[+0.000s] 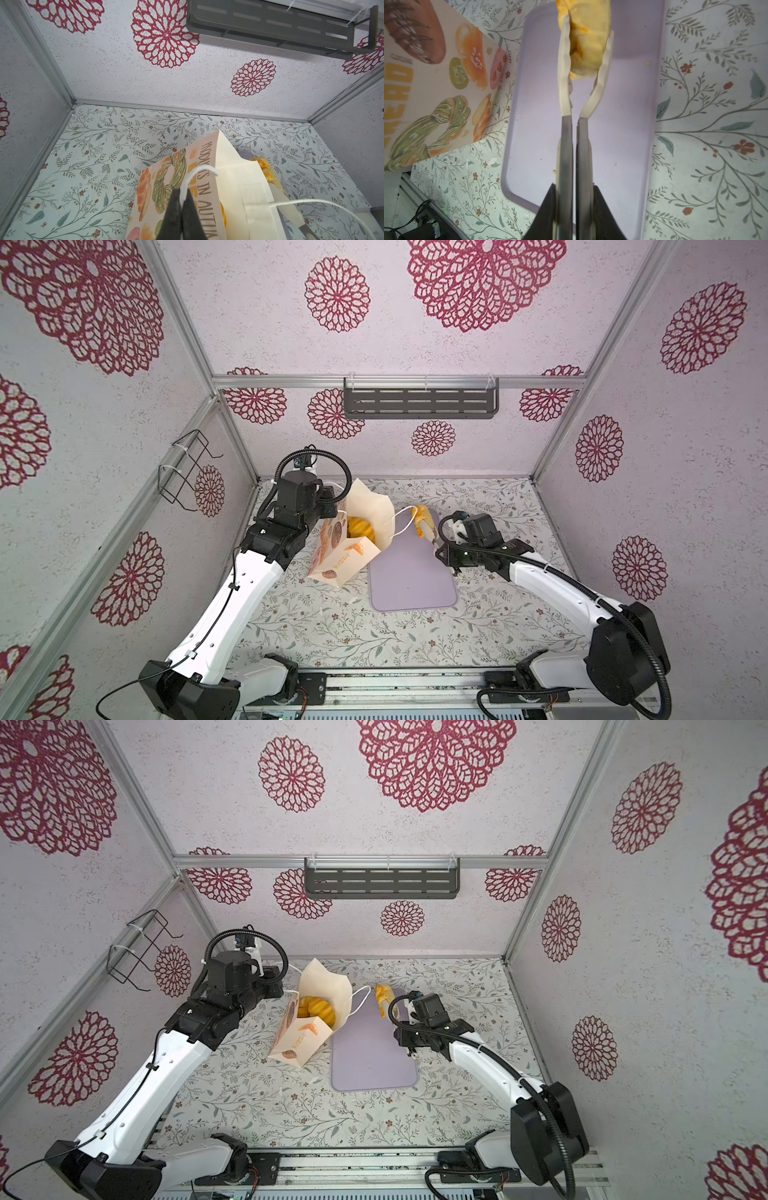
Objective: Place the fake bread into the paper bag
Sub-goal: 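Lift the pinched crusty roll high with the tongs off the tray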
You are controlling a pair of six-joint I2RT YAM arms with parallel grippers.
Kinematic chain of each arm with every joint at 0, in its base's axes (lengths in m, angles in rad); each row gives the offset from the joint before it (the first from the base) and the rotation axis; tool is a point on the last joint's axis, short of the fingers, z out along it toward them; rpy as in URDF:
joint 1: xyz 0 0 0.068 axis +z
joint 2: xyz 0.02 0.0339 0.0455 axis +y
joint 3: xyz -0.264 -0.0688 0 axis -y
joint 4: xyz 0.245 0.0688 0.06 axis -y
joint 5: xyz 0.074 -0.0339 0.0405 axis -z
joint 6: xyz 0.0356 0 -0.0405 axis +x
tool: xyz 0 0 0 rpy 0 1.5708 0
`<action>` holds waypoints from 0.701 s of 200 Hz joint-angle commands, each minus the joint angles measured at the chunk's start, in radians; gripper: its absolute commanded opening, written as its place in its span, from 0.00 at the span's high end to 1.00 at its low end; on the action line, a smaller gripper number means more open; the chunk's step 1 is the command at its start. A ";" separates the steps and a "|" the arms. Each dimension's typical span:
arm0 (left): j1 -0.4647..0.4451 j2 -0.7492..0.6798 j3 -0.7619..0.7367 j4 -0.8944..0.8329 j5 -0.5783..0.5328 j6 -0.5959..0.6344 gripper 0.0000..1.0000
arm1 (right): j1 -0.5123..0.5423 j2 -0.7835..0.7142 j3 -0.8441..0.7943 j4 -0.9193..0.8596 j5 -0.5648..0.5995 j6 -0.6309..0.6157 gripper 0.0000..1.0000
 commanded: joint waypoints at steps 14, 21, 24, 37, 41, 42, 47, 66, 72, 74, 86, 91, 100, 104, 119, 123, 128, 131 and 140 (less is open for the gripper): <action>0.009 -0.011 -0.011 0.018 -0.002 0.008 1.00 | -0.005 -0.086 0.009 0.076 -0.010 0.065 1.00; 0.008 -0.009 -0.008 0.016 0.001 0.007 1.00 | -0.004 -0.096 0.011 0.080 -0.011 0.074 1.00; 0.008 -0.010 -0.008 0.017 0.000 0.007 1.00 | -0.005 -0.100 0.012 0.080 -0.011 0.076 1.00; 0.009 -0.011 -0.009 0.018 0.001 0.007 1.00 | -0.004 -0.120 0.010 0.083 -0.009 0.090 1.00; 0.008 -0.012 -0.010 0.018 0.001 0.007 1.00 | -0.005 -0.126 0.010 0.085 -0.008 0.096 1.00; 0.008 -0.012 -0.011 0.019 0.001 0.007 1.00 | -0.005 -0.127 0.010 0.086 -0.008 0.096 1.00; 0.008 -0.012 -0.010 0.018 0.001 0.007 1.00 | -0.006 -0.135 0.011 0.087 -0.008 0.102 1.00; 0.008 -0.014 -0.008 0.018 0.001 0.006 1.00 | -0.003 -0.159 0.010 0.093 -0.010 0.119 1.00; 0.008 -0.014 -0.008 0.018 0.003 0.006 1.00 | -0.003 -0.167 0.012 0.093 -0.009 0.121 1.00; 0.008 -0.014 -0.008 0.018 0.003 0.006 1.00 | -0.003 -0.168 0.012 0.093 -0.008 0.121 1.00; 0.008 -0.013 -0.011 0.018 0.004 0.006 1.00 | -0.003 -0.183 0.010 0.094 -0.009 0.121 1.00; 0.009 -0.013 -0.010 0.018 0.004 0.006 1.00 | -0.004 -0.189 0.010 0.096 -0.011 0.121 1.00; 0.008 -0.014 -0.008 0.018 0.004 0.006 1.00 | -0.003 -0.195 0.012 0.096 -0.016 0.120 1.00; 0.008 -0.014 -0.008 0.018 0.004 0.007 1.00 | -0.003 -0.199 0.013 0.095 -0.017 0.120 1.00; 0.009 -0.014 -0.008 0.018 0.004 0.007 1.00 | -0.001 -0.214 0.020 0.093 -0.020 0.122 1.00; 0.008 -0.015 -0.008 0.018 0.004 0.007 1.00 | 0.000 -0.218 0.022 0.093 -0.022 0.121 1.00; 0.008 -0.016 -0.008 0.017 0.002 0.007 1.00 | 0.000 -0.223 0.024 0.093 -0.022 0.122 1.00; 0.009 -0.017 -0.010 0.018 0.002 0.007 1.00 | 0.000 -0.226 0.025 0.093 -0.022 0.123 1.00; 0.008 -0.017 -0.010 0.019 0.002 0.007 1.00 | 0.002 -0.232 0.033 0.091 -0.023 0.126 1.00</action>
